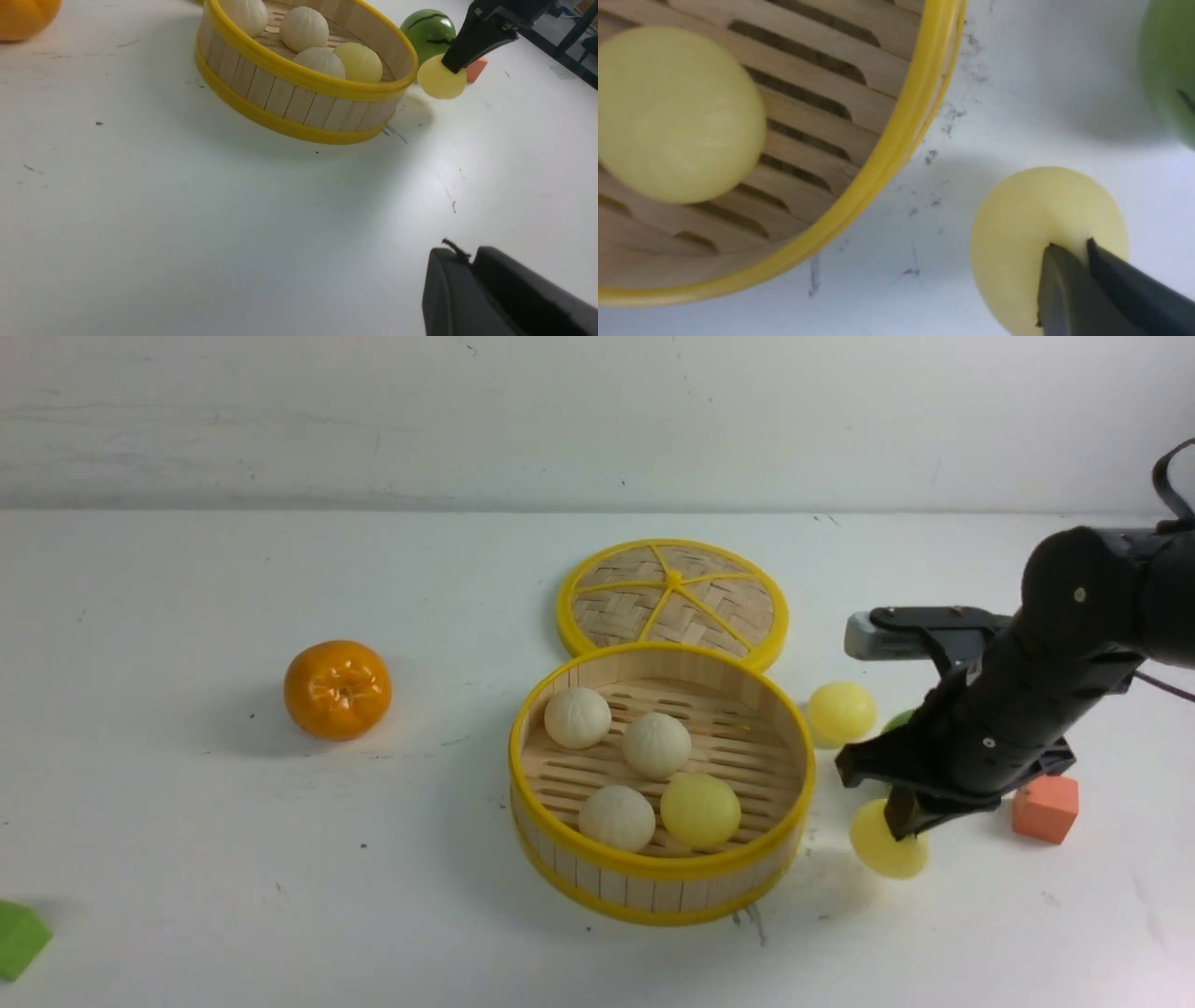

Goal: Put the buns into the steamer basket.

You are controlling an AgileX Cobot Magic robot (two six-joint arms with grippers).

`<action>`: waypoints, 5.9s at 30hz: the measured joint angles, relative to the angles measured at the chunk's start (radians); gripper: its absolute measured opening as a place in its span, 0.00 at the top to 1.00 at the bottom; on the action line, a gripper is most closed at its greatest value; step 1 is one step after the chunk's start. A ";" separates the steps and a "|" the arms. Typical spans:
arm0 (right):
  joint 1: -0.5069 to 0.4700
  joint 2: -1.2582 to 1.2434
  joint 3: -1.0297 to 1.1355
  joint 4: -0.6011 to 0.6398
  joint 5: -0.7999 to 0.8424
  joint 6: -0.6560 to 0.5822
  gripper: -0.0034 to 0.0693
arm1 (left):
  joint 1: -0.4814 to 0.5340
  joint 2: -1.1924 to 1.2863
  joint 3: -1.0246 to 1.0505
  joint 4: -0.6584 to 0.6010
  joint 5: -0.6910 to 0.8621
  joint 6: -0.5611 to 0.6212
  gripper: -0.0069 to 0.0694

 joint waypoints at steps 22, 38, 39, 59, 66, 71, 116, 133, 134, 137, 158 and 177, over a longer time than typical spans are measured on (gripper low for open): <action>0.136 0.206 -0.275 0.013 -0.039 -0.036 0.87 | 0.000 0.000 0.000 0.000 0.000 0.000 0.80; 0.060 0.096 -0.425 -0.093 0.043 0.023 0.29 | 0.000 0.000 0.000 0.000 0.000 0.000 0.79; 0.028 0.103 -0.427 -0.115 0.044 0.048 0.30 | 0.000 0.000 0.000 0.000 0.000 0.000 0.78; -0.083 0.372 -0.561 0.013 0.034 0.021 0.58 | 0.000 0.000 0.000 0.000 0.000 0.000 0.76; -0.083 0.439 -0.562 0.023 -0.004 0.008 0.58 | 0.000 0.000 0.000 0.000 0.000 0.000 0.74; -0.083 0.456 -0.564 0.023 -0.021 0.008 0.59 | 0.000 0.000 0.000 0.000 0.001 0.000 0.74; 0.136 0.342 -0.564 0.075 -0.012 -0.175 0.95 | 0.000 0.000 0.000 0.000 0.002 0.000 0.71; 0.136 0.305 -0.563 0.007 0.049 -0.107 0.32 | 0.000 0.000 0.000 0.000 0.002 0.000 0.68; 0.136 0.299 -0.563 0.006 0.055 -0.107 0.32 | 0.000 0.000 0.000 0.000 0.002 0.000 0.68; 0.136 0.187 -0.561 -0.006 0.158 -0.083 0.27 | 0.000 0.000 0.000 0.000 0.002 0.000 0.68; 0.136 -0.715 0.110 -0.012 0.371 0.129 0.98 | 0.000 0.000 0.000 0.000 0.002 0.000 0.65; 0.007 -1.276 0.255 -0.110 0.395 0.087 0.97 | 0.000 0.000 0.000 0.000 0.002 0.000 0.63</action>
